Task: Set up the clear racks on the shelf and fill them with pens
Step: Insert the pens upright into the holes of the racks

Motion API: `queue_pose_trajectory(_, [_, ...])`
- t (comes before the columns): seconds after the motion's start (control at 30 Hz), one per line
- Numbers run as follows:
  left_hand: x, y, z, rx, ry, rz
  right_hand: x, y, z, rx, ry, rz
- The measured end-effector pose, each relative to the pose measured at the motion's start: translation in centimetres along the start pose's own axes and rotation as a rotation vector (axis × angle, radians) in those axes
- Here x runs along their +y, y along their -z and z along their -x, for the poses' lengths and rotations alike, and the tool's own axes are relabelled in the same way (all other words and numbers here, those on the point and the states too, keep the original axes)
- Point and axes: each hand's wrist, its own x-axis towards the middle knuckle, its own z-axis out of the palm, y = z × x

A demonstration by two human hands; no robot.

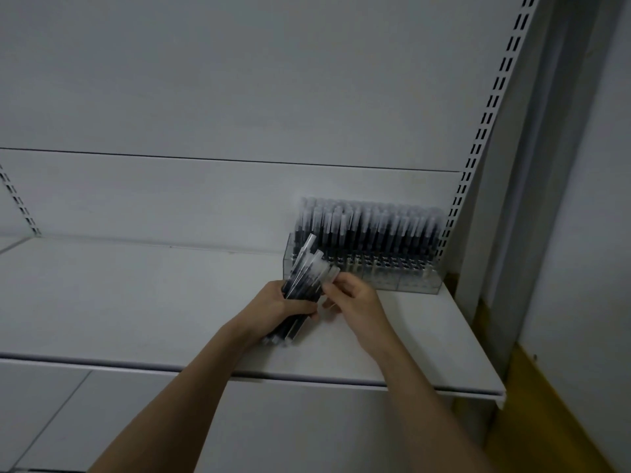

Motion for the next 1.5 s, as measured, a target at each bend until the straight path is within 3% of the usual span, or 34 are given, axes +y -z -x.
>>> queue_pose_trajectory(0.23, [0.0, -0.1, 0.6, 0.105, -0.009, 0.049, -1.7, 1.1, -1.2, 0.219, 0.008, -0.112])
queue_pose_trajectory(0.33, [0.1, 0.0, 0.7, 0.142, 0.003, 0.092, -4.3, 2.2, -3.0, 0.306, 0.149, 0.010])
queue_pose_trajectory(0.47, [0.0, 0.1, 0.8, 0.184, 0.001, 0.176, -7.0, 3.3, -4.9, 0.282, 0.328, 0.318])
queue_pose_trajectory(0.77, [-0.8, 0.2, -0.5, 0.239, -0.002, 0.194, -7.9, 3.4, -6.9, 0.382, 0.452, 0.606])
queue_pose_trajectory(0.93, [-0.8, 0.2, -0.5, 0.247, -0.009, 0.195, -6.9, 3.2, -7.5, 0.238, 0.348, 0.752])
queue_pose_trajectory(1.3, [-0.7, 0.5, -0.3, 0.169, 0.028, 0.101, -6.1, 3.4, -7.6, 0.290, 0.249, 0.798])
queue_pose_trajectory(1.5, [-0.2, 0.2, 0.1, 0.195, 0.032, 0.078, -5.6, 3.1, -7.6, 0.153, 0.153, 0.968])
